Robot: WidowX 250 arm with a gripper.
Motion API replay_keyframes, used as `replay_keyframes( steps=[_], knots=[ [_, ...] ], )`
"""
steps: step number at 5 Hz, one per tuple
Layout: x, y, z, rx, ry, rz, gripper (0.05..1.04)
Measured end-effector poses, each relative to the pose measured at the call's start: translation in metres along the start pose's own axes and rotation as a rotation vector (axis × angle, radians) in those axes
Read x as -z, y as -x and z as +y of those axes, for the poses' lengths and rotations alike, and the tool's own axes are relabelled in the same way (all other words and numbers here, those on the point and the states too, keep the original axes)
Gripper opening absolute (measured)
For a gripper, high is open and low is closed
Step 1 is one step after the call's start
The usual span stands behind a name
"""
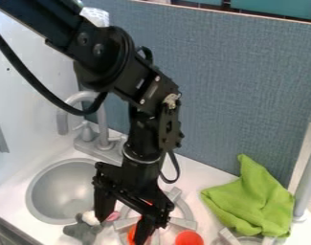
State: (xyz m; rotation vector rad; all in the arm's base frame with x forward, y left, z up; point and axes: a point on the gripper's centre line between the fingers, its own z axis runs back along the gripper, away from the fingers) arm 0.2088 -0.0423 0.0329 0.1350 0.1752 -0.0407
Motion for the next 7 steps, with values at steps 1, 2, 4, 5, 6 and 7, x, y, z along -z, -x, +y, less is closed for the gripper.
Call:
replay_keyframes(
  steps=[1,2,4,5,6,7],
  knots=[
    [0.005,0.001,0.0,0.002,-0.004,0.018,1.002],
    [0.012,-0.011,0.031,-0.106,0.019,-0.013,1.002],
    [0.039,-0.032,0.077,-0.222,-0.049,-0.049,1.002],
    [0.061,-0.043,0.081,-0.256,-0.083,-0.082,1.002],
    [0.084,-0.052,0.095,-0.351,-0.046,-0.113,1.002],
    [0.101,-0.064,0.102,-0.37,-0.027,-0.085,1.002]
  ],
)
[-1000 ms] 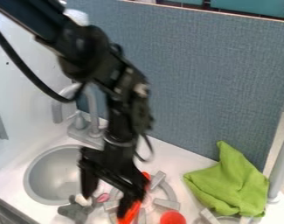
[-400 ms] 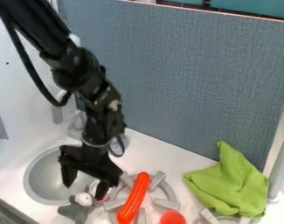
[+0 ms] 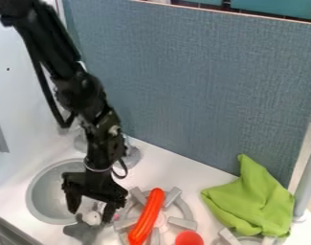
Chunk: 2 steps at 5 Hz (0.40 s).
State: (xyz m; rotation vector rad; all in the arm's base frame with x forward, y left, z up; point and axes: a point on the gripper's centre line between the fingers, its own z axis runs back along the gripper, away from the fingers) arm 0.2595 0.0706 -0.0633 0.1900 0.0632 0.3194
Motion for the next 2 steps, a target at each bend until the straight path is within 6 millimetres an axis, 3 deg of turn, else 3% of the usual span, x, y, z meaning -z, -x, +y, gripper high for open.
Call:
replay_keyframes(
  steps=[2],
  knots=[
    [0.032,-0.002,0.004,-0.009,-0.019,0.104,1.002]
  ],
)
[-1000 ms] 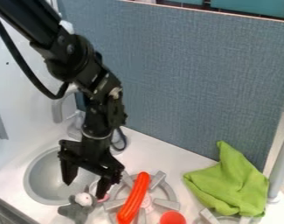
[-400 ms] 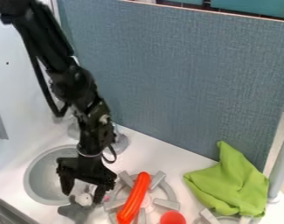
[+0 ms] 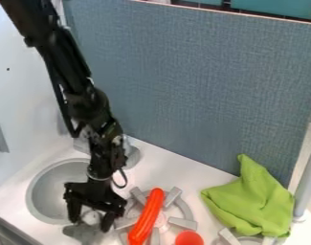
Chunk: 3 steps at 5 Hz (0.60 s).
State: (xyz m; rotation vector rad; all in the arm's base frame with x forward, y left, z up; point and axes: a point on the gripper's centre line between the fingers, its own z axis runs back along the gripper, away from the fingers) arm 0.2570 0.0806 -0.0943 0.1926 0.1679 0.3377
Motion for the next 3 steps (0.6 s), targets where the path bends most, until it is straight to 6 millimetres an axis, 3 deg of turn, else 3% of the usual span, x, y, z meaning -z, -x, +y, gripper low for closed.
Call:
replay_keyframes(
  steps=[1,2,3],
  knots=[
    [0.0149,-0.0014,-0.0002,0.009,-0.014,0.061,0.965],
    [0.0149,-0.0014,-0.0008,0.001,-0.012,0.072,0.747],
    [0.008,0.0085,-0.003,0.001,0.002,0.075,0.664]
  ],
)
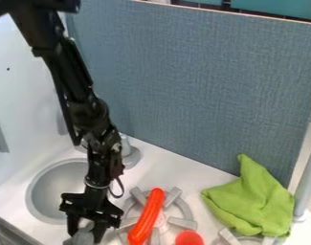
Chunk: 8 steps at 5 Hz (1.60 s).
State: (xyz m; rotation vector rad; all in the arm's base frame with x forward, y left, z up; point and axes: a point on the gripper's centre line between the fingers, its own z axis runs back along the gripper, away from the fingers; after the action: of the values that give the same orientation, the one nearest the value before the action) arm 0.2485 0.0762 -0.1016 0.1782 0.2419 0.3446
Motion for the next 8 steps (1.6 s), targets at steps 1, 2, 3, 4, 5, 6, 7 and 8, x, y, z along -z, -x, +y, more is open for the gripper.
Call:
replay_keyframes(
  steps=[1,2,3,4,5,6,7,8],
  knots=[
    [-0.066,0.012,-0.022,0.036,-0.029,-0.153,0.658],
    [-0.109,0.037,-0.061,0.119,-0.048,-0.198,0.658],
    [-0.119,0.052,-0.103,0.213,0.008,-0.207,0.658],
    [-0.118,0.063,-0.151,0.329,0.036,-0.234,0.658],
    [-0.105,0.073,-0.203,0.419,0.031,-0.234,0.658],
    [-0.098,0.073,-0.241,0.454,0.038,-0.237,0.658],
    [-0.088,0.067,-0.262,0.466,0.05,-0.247,0.658],
    [-0.075,0.062,-0.267,0.458,0.028,-0.224,0.658]
  ],
)
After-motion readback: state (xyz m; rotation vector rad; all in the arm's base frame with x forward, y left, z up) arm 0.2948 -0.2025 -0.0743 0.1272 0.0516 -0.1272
